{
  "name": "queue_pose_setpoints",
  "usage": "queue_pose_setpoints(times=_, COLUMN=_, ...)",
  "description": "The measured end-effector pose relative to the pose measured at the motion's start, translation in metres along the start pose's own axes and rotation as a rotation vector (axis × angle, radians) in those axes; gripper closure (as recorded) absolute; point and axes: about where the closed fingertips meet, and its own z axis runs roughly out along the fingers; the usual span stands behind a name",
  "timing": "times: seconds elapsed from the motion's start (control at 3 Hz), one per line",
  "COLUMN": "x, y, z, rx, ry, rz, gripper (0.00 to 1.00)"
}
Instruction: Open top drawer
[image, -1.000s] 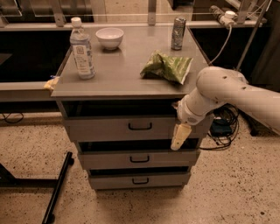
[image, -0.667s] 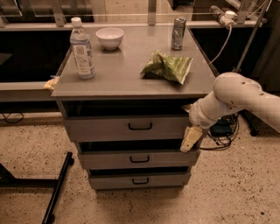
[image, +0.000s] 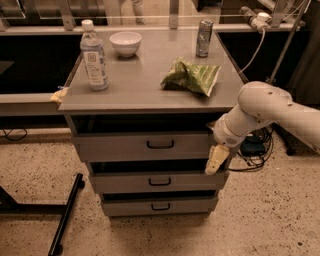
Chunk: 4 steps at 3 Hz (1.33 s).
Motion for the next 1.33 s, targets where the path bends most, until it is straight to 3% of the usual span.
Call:
queue_pose_setpoints(times=0.67, x=0.010, y=0.013, z=-0.004, rx=-0.088, ry=0.059, rz=0.051, gripper=0.00)
queue_pose_setpoints(times=1.33, x=0.012, y=0.039, z=-0.031, rx=-0.158, ry=0.105, rz=0.096, gripper=0.00)
